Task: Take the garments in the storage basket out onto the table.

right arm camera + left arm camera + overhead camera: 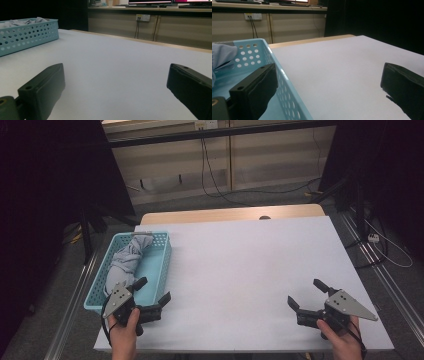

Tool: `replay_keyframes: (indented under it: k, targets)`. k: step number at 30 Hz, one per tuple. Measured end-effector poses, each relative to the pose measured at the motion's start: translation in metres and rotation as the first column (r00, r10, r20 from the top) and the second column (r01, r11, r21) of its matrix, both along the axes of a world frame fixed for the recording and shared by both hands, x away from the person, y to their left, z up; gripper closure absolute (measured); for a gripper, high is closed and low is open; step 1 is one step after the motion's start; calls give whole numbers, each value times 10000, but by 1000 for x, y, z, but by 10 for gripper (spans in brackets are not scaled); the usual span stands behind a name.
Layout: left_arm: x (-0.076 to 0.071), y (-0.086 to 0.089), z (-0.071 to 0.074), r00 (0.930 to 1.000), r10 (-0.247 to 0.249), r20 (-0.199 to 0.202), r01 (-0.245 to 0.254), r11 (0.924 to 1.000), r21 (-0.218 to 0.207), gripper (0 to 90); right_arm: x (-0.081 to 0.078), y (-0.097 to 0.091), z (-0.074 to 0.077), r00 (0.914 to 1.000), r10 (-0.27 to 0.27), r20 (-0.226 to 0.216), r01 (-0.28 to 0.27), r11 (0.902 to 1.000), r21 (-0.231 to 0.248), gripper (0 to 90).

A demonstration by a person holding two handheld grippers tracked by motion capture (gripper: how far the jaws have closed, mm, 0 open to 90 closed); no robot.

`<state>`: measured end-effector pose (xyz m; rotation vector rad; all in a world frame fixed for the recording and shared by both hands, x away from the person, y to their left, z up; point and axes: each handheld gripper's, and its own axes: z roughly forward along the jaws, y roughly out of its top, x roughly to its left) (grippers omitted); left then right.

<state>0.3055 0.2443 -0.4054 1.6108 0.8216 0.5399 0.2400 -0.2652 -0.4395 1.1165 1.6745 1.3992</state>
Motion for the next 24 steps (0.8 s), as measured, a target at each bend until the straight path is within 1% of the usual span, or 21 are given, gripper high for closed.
replay_keyframes:
  k: [5,8,12,15,18,19,22,24]
  targets:
    - [-1,0,2,9999,68,-104,-68,10000,-35,13,0,-1,0,10000,-12,0,12,10000,-20,14]
    - [-3,2,3,9999,60,-85,-60,10000,-64,13,0,-1,0,10000,39,-18,-39,10000,-44,14]
    - [-3,4,7,10000,65,-11,-66,9996,-263,13,0,0,0,10000,53,-2,-53,9999,-86,14]
    - [-2,6,11,10000,83,-29,-84,9997,-217,13,0,-1,0,10000,19,43,-19,9999,-109,14]
    - [1,5,14,10000,45,27,-44,9995,-328,13,0,-3,-1,10000,-20,47,20,10000,-56,14]
    - [4,6,17,10000,-14,46,15,9995,-305,12,0,-6,-2,9999,-113,18,113,9999,59,14]
    - [9,7,21,10000,43,64,-41,9994,-332,13,0,-9,-1,9998,-220,34,219,9995,219,16]
    - [12,8,25,9998,19,202,-11,9993,-365,14,0,-10,-1,9997,-225,77,223,9994,260,15]
